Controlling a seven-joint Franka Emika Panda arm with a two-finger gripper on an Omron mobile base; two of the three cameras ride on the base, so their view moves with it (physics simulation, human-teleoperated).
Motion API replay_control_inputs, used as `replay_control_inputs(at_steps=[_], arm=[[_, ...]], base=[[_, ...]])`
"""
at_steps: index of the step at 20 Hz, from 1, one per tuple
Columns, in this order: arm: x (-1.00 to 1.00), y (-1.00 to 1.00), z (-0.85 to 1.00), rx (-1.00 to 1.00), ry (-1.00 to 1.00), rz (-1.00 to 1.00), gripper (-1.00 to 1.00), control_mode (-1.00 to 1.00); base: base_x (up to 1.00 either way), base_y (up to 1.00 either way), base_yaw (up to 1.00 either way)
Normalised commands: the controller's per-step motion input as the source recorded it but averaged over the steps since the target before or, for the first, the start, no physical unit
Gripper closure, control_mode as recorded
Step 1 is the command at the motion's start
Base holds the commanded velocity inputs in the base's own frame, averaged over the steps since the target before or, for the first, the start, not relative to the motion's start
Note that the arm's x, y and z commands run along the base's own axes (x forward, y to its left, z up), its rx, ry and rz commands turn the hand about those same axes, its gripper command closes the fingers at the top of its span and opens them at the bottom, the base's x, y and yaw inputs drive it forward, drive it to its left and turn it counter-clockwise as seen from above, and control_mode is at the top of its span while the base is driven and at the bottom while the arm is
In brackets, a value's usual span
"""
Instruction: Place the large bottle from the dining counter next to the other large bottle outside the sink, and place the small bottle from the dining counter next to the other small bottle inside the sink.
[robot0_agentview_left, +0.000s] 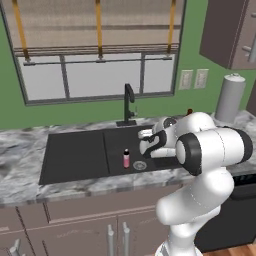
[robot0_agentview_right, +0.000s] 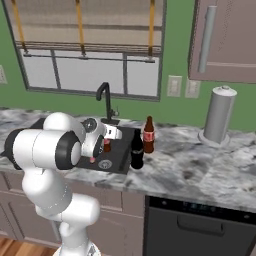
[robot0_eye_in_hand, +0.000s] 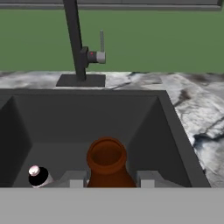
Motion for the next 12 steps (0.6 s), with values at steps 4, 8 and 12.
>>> replay_control_inputs(at_steps=[4,8,12], arm=[[0.0,0.0,0.0,0.0,0.0,0.0,1.0,1.0],[0.0,0.0,0.0,0.0,0.0,0.0,1.0,1.0],[0.0,0.0,0.0,0.0,0.0,0.0,1.0,1.0]], base=[[0.14,0.22,0.0],[0.19,0.1,0.0],[0.31,0.0,0.0]])
